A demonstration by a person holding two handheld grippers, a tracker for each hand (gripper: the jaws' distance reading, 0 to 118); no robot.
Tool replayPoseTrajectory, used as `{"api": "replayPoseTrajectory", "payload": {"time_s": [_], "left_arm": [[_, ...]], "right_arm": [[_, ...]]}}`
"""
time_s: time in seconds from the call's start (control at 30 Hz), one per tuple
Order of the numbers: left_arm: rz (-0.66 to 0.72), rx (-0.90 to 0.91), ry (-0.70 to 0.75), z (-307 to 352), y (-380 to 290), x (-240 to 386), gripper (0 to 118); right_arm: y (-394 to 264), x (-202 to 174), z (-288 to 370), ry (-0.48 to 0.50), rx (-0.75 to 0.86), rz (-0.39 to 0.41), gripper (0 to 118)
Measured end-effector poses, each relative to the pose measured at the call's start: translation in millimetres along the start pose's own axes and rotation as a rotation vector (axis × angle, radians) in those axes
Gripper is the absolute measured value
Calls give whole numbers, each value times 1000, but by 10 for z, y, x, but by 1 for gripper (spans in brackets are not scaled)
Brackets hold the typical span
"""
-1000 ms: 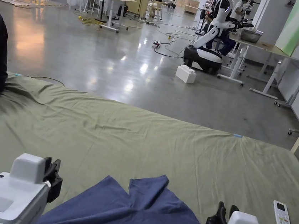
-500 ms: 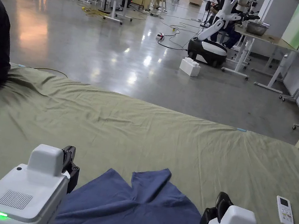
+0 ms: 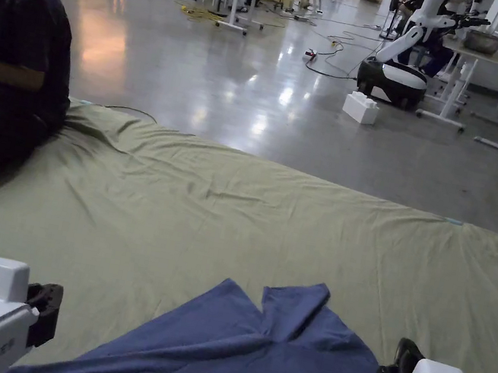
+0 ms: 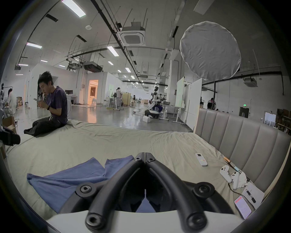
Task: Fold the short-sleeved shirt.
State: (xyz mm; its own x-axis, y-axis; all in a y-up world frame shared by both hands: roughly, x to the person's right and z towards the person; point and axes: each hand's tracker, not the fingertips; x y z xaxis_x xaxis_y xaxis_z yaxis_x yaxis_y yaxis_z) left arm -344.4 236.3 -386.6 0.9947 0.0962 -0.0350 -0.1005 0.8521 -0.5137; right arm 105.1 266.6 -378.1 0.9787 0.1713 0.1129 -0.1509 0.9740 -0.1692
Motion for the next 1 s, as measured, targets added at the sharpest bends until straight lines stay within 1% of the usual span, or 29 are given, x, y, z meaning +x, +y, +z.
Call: {"api": "replayPoseTrajectory", "payload": {"time_s": [0.03,0.1,0.13,0.2,0.27,0.3,0.33,0.37,0.57,0.67,0.77,0.8,0.87,0.9,0.93,1.0], "left_arm": [[18,-41,32,-50,-45,-113,1],[49,-127,36,-139,-125,-322,1],[65,-181,57,-223,-175,-390,3],[104,-254,90,-339,-258,-510,19],[133,-317,76,-513,-338,-623,52],[147,-337,81,-581,-390,-631,64],[169,-355,74,-660,-432,-655,67],[184,-382,59,-743,-470,-674,67],[230,-468,82,-1164,-703,-629,67],[168,-490,121,-1276,-796,-556,66],[68,-446,163,-1278,-783,-433,63],[39,-434,163,-1268,-786,-398,59],[17,-408,144,-1205,-815,-296,35],[15,-412,130,-1216,-825,-277,20],[7,-416,132,-1229,-831,-252,12],[0,-414,131,-1234,-834,-270,8]], "right_arm": [[-15,-19,-23,6,-12,-3,0],[-49,-63,-61,19,-44,-9,0],[-70,-76,-81,22,-45,-2,0],[-100,-111,-103,37,-57,3,1],[-128,-149,-128,49,-74,9,1],[-145,-166,-141,51,-78,13,1],[-160,-180,-156,55,-84,18,1],[-175,-191,-169,58,-91,22,0],[-238,-195,-224,53,-130,24,1],[-259,-193,-244,54,-142,31,1],[-290,-177,-293,54,-158,30,1],[-308,-165,-318,54,-163,26,1],[-337,-143,-398,55,-173,18,1],[-346,-132,-457,57,-180,18,1],[-356,-110,-531,61,-189,15,1],[-368,-37,-741,82,-236,-17,1]]}}
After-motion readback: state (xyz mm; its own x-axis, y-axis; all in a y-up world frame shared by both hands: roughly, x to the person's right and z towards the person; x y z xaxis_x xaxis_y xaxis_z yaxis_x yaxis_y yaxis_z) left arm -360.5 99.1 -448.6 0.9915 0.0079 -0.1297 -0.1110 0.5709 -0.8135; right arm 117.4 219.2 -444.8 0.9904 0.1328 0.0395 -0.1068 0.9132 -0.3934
